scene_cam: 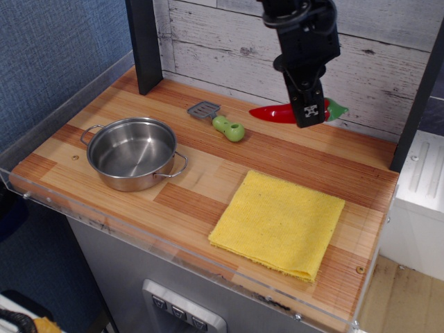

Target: Place the Red Chili onto the yellow cloth.

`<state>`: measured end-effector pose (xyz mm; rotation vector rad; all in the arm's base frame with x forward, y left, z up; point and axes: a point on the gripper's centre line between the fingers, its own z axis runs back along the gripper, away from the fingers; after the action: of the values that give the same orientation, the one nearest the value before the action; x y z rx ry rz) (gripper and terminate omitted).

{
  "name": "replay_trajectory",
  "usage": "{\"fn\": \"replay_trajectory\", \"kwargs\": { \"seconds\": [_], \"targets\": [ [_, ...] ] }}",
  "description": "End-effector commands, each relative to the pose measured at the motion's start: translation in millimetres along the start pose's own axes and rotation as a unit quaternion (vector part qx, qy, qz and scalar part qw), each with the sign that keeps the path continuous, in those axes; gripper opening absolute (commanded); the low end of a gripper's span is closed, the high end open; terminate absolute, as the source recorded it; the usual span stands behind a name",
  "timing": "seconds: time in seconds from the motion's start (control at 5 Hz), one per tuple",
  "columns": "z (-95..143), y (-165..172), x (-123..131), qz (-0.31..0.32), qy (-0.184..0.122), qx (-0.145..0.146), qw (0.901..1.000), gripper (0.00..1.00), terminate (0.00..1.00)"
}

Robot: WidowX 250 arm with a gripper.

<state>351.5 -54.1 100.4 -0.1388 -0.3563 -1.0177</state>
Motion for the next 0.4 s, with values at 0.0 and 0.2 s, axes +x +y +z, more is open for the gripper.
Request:
{"fn": "replay_trajectory", "kwargs": {
  "seconds": [0.0, 0.2],
  "targets": [
    [30.4, -35.2, -15.8, -0.029, -0.002, 0.014, 0.9995, 0.00, 0.00],
    [28.8, -54.0, -32.2, -0.044, 0.007, 0.004, 0.9990, 0.00, 0.00]
  ]
}}
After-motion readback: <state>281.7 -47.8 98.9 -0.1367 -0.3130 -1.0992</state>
